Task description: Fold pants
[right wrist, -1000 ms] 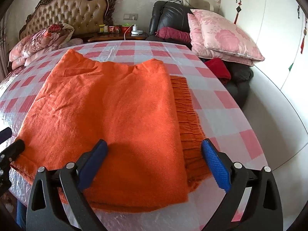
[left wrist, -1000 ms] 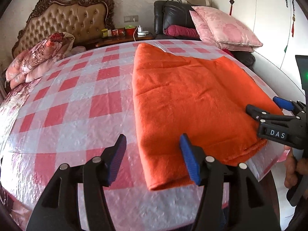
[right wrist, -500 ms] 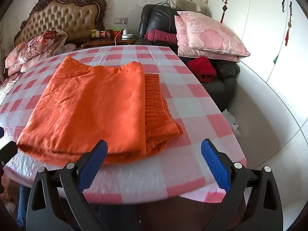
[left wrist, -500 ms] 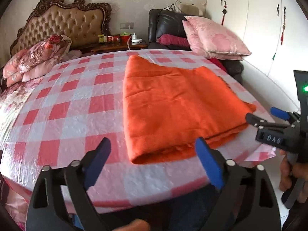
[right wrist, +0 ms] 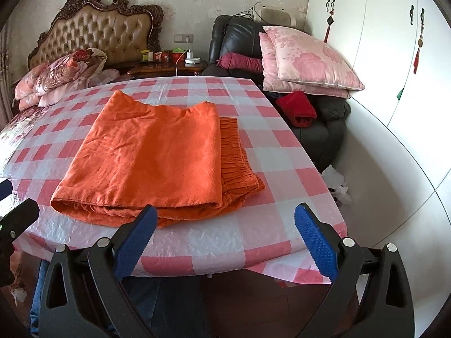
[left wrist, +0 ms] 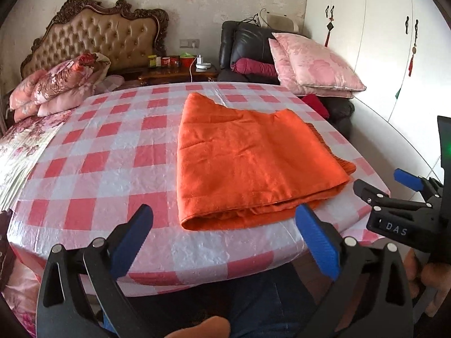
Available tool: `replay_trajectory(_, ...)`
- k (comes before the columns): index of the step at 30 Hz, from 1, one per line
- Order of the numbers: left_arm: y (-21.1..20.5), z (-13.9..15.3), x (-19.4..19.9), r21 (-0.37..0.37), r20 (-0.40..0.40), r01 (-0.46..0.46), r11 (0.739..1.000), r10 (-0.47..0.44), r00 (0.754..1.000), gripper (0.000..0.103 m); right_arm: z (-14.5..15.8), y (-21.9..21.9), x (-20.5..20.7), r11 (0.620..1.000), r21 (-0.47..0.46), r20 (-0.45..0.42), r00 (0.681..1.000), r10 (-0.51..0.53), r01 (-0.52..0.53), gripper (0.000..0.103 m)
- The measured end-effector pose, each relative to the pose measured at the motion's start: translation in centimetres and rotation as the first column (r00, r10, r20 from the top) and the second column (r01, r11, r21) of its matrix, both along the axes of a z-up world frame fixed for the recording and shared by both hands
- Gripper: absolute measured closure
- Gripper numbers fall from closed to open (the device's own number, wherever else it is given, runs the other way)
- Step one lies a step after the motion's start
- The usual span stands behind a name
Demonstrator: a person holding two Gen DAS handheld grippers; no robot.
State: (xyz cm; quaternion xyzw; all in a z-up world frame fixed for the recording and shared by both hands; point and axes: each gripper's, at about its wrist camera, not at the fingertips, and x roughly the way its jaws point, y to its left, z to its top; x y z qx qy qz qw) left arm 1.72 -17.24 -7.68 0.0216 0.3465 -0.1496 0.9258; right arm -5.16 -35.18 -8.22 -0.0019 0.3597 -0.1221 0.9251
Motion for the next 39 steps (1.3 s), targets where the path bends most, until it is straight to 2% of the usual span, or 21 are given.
replay_trajectory(31, -0.3, 0.6, -0.2, 0.008, 0.002, 0.017, 1.0, -0.017, 1.0, 0.002, 0.1, -0.3, 0.1, 1.0, 0.009, -0.002, 1.0, -0.004, 0.004, 0.008)
replay_trajectory(38, -1.3, 0.9, 0.5, -0.017, 0.024, 0.062, 0.998, -0.062, 0.998, 0.002, -0.6, -0.6, 0.3, 1.0, 0.019, -0.007, 1.0, -0.016, 0.016, 0.008)
replay_trajectory(39, -1.4, 0.8, 1.1, -0.043, 0.008, 0.083, 0.996, -0.082, 0.997, 0.002, -0.8, -0.7, 0.3, 1.0, 0.021, -0.01, 1.0, -0.019, 0.019, 0.008)
